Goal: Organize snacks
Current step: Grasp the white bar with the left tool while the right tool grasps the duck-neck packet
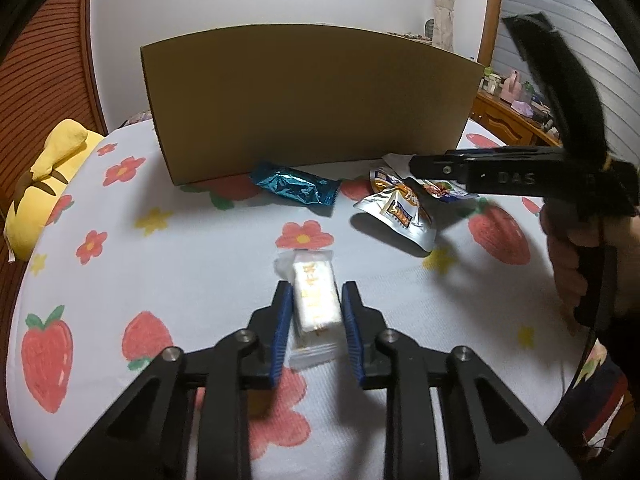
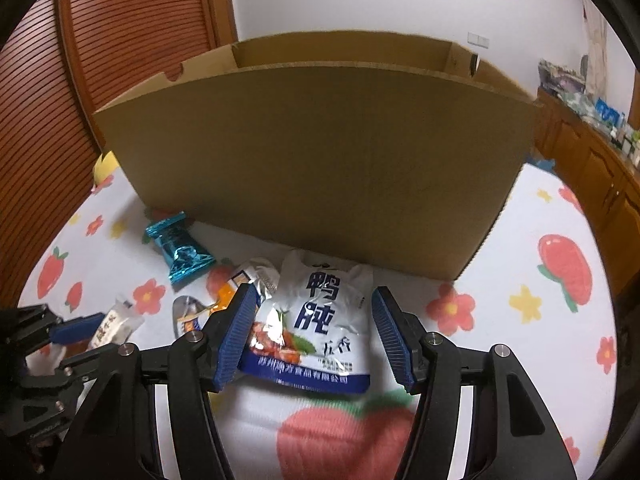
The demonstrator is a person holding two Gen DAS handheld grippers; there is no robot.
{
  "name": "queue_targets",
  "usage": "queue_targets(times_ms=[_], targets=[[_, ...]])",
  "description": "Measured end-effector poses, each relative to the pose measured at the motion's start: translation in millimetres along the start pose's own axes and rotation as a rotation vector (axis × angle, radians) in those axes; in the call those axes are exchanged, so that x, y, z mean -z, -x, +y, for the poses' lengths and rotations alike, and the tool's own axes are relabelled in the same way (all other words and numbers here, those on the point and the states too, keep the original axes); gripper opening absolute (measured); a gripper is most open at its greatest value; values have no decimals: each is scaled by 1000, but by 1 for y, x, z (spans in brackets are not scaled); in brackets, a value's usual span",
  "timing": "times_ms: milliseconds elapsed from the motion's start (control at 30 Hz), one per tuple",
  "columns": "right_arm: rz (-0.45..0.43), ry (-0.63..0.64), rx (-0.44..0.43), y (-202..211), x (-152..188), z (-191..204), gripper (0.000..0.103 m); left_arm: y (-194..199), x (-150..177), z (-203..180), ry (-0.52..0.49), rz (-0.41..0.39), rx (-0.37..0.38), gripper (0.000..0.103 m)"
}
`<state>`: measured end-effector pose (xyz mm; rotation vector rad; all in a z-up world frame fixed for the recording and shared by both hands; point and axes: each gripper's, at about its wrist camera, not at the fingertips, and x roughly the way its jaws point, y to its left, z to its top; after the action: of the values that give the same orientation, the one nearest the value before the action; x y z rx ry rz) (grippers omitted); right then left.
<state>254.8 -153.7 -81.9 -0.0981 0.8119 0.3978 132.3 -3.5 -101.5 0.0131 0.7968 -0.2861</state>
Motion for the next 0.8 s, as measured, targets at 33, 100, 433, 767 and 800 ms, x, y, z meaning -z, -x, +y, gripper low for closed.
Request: queue_targets(times_ms=[33, 100, 433, 767, 800], targets=[[7, -5, 0, -3, 0, -1, 62, 0, 0, 1, 4, -1, 3, 21], [16, -9, 6, -8, 0, -2, 65, 1, 1, 3, 10, -2, 7, 21], [53, 29, 37, -15, 0, -1, 68, 1, 0, 1, 8, -3, 3, 21], [52, 47, 31, -5, 12, 1, 64, 4, 0, 1, 14, -10, 5, 20], [51, 47, 29, -3, 14, 1, 64, 4, 0, 1, 15, -11, 5, 20]])
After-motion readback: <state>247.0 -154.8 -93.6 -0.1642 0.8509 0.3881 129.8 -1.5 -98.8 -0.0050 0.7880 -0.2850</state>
